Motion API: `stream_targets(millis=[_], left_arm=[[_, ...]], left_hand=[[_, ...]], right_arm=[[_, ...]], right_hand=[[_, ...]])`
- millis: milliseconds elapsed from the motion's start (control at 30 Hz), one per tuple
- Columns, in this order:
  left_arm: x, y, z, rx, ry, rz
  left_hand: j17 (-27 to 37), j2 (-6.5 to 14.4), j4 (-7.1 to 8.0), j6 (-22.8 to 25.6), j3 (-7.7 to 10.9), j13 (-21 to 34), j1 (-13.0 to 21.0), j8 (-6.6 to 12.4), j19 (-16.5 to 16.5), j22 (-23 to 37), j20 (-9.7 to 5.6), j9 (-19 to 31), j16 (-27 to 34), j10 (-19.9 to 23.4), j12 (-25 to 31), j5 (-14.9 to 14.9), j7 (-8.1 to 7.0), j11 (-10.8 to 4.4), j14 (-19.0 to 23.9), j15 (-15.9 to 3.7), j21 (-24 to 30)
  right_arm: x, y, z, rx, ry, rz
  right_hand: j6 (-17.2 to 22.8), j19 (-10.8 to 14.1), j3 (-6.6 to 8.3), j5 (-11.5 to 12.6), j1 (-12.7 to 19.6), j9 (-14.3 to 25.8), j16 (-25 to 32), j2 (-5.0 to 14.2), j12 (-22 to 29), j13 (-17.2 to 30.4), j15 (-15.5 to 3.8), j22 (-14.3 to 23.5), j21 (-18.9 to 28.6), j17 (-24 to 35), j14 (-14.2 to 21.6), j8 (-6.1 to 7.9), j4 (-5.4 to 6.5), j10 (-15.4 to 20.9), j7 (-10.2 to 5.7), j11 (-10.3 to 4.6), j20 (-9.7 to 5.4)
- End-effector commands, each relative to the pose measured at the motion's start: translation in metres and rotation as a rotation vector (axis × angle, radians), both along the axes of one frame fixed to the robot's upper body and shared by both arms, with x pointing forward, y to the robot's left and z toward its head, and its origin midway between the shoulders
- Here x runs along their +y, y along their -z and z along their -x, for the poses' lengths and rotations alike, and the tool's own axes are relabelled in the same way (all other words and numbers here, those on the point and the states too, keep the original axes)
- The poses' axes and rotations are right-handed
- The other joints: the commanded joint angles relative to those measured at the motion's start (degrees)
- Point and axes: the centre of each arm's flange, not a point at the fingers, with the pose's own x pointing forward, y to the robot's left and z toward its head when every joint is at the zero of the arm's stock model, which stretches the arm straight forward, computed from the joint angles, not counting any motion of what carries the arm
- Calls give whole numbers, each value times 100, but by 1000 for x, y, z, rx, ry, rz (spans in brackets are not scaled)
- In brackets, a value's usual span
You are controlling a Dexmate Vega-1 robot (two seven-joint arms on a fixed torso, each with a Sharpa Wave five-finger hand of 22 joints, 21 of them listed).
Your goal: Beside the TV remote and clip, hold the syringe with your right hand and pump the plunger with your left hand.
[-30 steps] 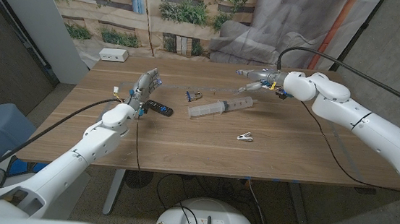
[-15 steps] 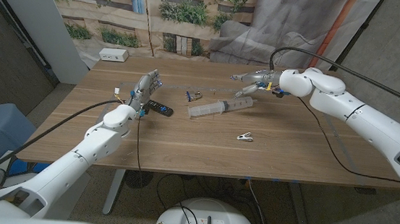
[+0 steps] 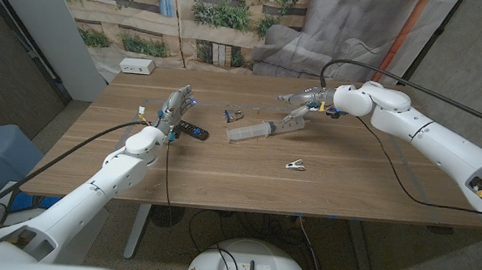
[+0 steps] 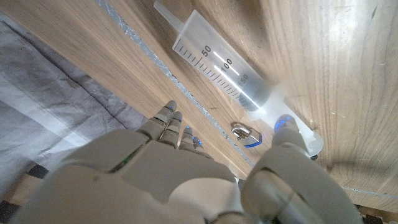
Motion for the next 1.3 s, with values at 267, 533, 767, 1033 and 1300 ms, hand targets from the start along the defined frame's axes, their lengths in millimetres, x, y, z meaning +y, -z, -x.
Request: stream_targets(millis=[267, 533, 767, 1033, 1300], left_arm=[[-1, 6, -1, 22, 12, -5], [-2, 10, 1, 24, 15, 1], [-2, 14, 3, 33, 12, 7], [-4, 14, 2, 37, 21, 3], [-6, 14, 0, 41, 26, 3]], left_hand=[[16, 308, -1, 45, 58, 14, -87, -11, 64, 24, -101, 26, 10, 28, 5, 4, 27, 31, 91, 16, 4], [18, 311, 6, 51, 69, 15, -101, -12, 82, 24, -85, 26, 12, 48, 7, 5, 32, 47, 120, 29, 4], [19, 312, 12, 47, 77, 16, -112, -15, 90, 24, -77, 26, 8, 59, 7, 5, 30, 36, 128, 27, 2], [21, 313, 20, 59, 85, 17, -124, -12, 96, 24, -75, 27, 5, 81, 11, 6, 14, 57, 136, 35, -1], [23, 313, 32, 85, 93, 18, -142, -5, 97, 25, -70, 27, 9, 104, 15, 6, 10, 73, 163, 57, -6]], right_arm=[[4, 12, -24, 31, 2, 127], [9, 11, -27, 49, 21, 168], [12, 13, -29, 76, 57, 183], [13, 13, -32, 96, 82, 207], [18, 10, -33, 95, 116, 244]], right_hand=[[91, 39, 132, 30, 266, 25, -19, 91, 100, 28, -41, 19, -22, 15, 121, 76, -52, 248, -179, -86, -95], [272, 245, 246, 78, 577, 34, -17, 63, 158, 48, -45, 19, 18, 12, 273, 144, -97, 486, -230, -42, -41], [463, 410, 302, 108, 760, 39, -6, 1, 195, 59, -48, 20, 39, 11, 403, 198, -100, 660, -261, -4, -33], [507, 570, 377, 122, 1015, 43, 11, -79, 251, 66, -79, 19, 37, 12, 579, 182, -106, 933, -384, -26, -58], [712, 787, 460, 143, 1272, 50, 10, -115, 255, 71, -111, 19, 55, 17, 695, 235, -100, 1087, -451, -34, -92]])
